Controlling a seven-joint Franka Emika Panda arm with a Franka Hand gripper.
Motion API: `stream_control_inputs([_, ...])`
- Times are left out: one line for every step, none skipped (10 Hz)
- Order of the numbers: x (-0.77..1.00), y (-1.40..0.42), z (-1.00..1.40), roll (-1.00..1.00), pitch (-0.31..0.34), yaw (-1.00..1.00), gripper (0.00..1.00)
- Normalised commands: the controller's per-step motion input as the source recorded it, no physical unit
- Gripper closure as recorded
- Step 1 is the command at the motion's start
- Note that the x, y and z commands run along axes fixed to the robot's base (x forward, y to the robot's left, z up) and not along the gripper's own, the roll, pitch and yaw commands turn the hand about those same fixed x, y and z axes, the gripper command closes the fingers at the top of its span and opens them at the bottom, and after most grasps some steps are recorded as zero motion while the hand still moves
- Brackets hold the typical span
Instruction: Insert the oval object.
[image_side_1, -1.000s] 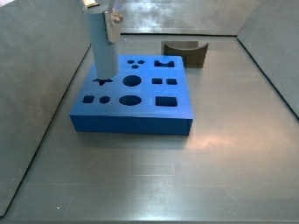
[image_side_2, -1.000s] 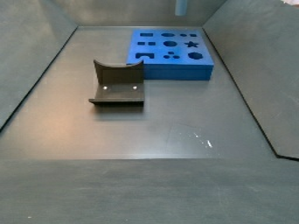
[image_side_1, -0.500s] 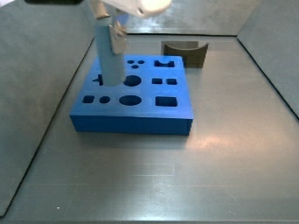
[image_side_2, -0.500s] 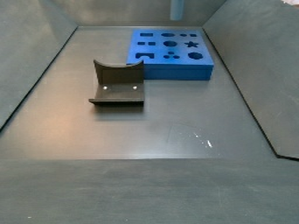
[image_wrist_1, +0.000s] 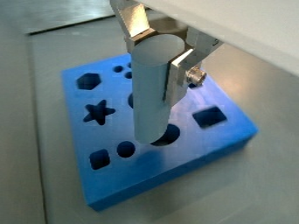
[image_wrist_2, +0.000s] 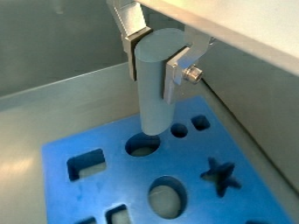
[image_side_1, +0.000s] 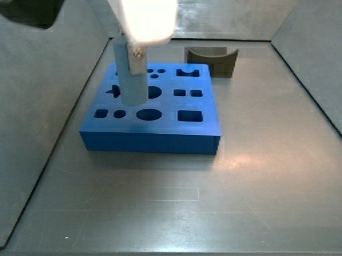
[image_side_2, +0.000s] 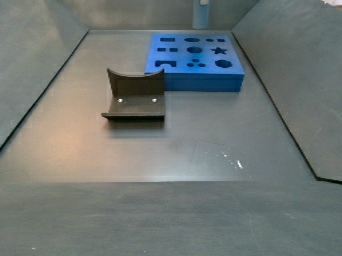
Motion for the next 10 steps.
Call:
stream_control_inputs([0.01, 0.00, -0.37, 0.00, 0.000, -1.00, 1.00])
stream_control_inputs([0.01, 0.00, -0.37, 0.00, 0.000, -1.00, 1.00])
stream_control_inputs([0.03, 0.00, -0.37, 0.00, 0.000, -1.00, 1.00])
stream_control_inputs([0.13, 0.00, -0.43, 0.00, 0.073, -0.83, 1.00])
stream_control_inputs([0.21, 0.00, -0.42, 0.00, 0.107, -0.73, 1.00])
stream_control_inputs([0.34, 0.00, -0.41, 0.00, 0.124, -0.61, 1.00])
stream_control_inputs([0.42, 0.00, -0.50, 0.00, 0.127, -0.55, 1.00])
stream_control_inputs([0.47, 0.00, -0.52, -0.03, 0.089, -0.56, 1.00])
stream_control_inputs([0.49, 0.00, -0.60, -0.06, 0.027, -0.63, 1.00])
stream_control_inputs([0.44, 0.00, -0.77, -0.02, 0.000, -0.64, 1.00])
